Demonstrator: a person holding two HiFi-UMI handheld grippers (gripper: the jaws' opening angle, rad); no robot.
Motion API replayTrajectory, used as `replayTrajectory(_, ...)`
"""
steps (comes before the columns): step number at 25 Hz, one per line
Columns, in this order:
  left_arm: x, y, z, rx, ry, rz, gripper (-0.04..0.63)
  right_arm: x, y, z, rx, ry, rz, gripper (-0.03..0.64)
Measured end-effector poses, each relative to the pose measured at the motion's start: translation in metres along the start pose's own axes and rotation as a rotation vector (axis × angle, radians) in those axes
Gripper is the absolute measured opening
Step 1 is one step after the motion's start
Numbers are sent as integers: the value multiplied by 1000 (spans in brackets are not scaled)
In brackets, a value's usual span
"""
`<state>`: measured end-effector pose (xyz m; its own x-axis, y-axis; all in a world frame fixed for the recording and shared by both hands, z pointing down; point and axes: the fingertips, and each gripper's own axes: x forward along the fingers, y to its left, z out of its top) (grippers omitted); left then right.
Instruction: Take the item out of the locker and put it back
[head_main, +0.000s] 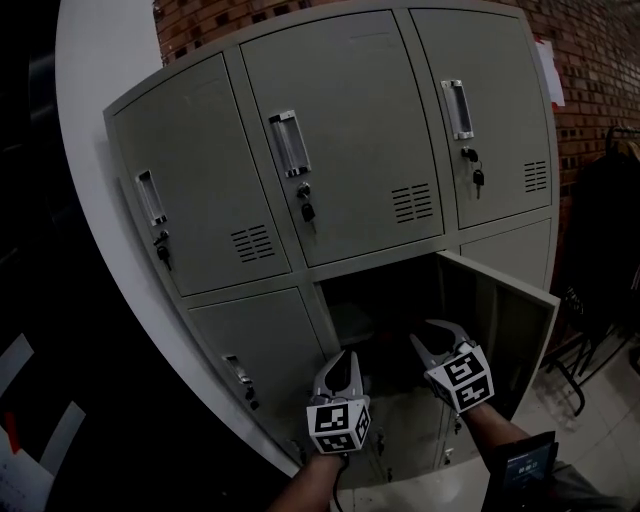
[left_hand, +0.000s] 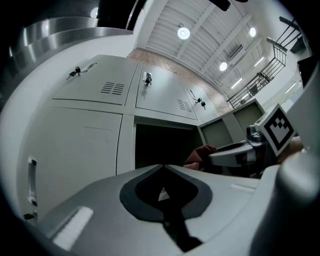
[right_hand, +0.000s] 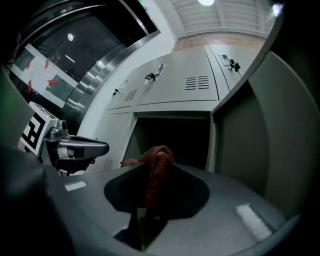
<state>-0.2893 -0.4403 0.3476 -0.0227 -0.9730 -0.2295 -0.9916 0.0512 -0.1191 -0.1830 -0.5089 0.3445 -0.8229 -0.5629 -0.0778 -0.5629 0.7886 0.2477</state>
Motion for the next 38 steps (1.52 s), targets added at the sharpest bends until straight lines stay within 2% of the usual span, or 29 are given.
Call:
replayTrajectory(11,28,13,-4,-19,-15,-63,-3,51,-15,2,-13,8,-56,92)
replayTrajectory(25,54,26,-4,-2,-39,-61,-3,122,-17,-7,-27,20,7,94)
replayTrajectory(38,54,30,-1,-2,-45,-71,-3,166,-13,-52,-57,198,58,95)
